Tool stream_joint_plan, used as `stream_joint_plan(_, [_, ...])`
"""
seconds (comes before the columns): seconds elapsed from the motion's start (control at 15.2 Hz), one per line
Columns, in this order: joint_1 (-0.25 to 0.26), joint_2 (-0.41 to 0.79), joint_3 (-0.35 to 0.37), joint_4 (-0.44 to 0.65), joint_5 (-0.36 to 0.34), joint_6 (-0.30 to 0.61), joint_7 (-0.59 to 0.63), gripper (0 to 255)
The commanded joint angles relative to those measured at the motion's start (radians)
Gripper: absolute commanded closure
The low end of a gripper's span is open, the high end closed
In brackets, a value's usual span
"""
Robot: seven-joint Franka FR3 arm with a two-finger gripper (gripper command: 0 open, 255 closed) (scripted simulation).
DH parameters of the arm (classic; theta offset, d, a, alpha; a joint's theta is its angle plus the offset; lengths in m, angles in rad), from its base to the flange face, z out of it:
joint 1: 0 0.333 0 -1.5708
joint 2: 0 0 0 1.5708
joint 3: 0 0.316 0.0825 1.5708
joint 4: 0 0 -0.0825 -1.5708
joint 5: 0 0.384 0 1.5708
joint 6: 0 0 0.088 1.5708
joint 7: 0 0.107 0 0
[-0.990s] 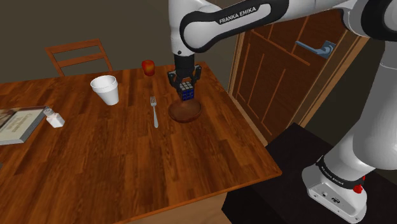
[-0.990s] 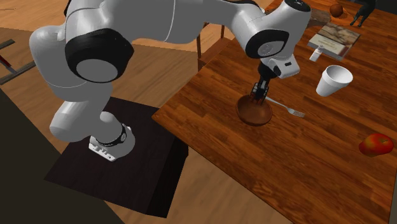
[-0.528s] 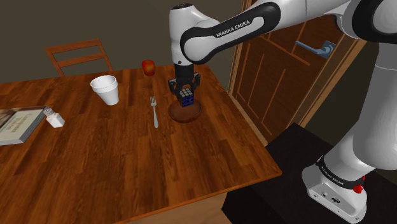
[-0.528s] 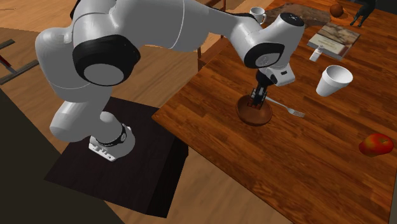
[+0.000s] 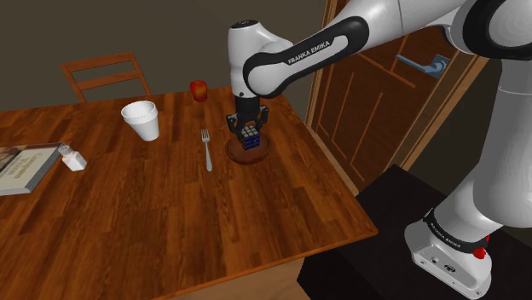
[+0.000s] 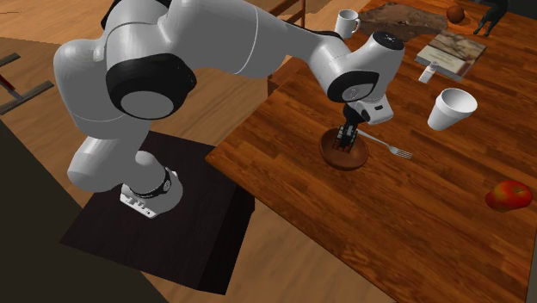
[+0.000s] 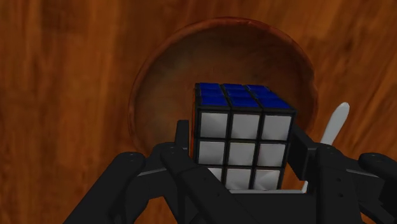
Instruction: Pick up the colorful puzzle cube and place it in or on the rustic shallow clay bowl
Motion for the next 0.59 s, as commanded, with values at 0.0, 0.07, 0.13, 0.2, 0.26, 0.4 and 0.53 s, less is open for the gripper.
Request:
stream_joint_plan(0.0, [0.000,0.000,0.000,-0.002,0.000,0.002,0.000,255])
stream_joint_plan(0.07, [0.000,0.000,0.000,-0.002,0.000,0.002,0.000,255])
stream_joint_plan(0.13, [0.000,0.000,0.000,-0.002,0.000,0.002,0.000,255])
stream_joint_plan(0.2, [0.000,0.000,0.000,-0.002,0.000,0.002,0.000,255])
stream_joint_plan(0.26, [0.000,0.000,0.000,-0.002,0.000,0.002,0.000,255])
stream_joint_plan(0.4, [0.000,0.000,0.000,-0.002,0.000,0.002,0.000,0])
stream_joint_plan(0.53, [0.000,0.000,0.000,-0.002,0.000,0.002,0.000,0])
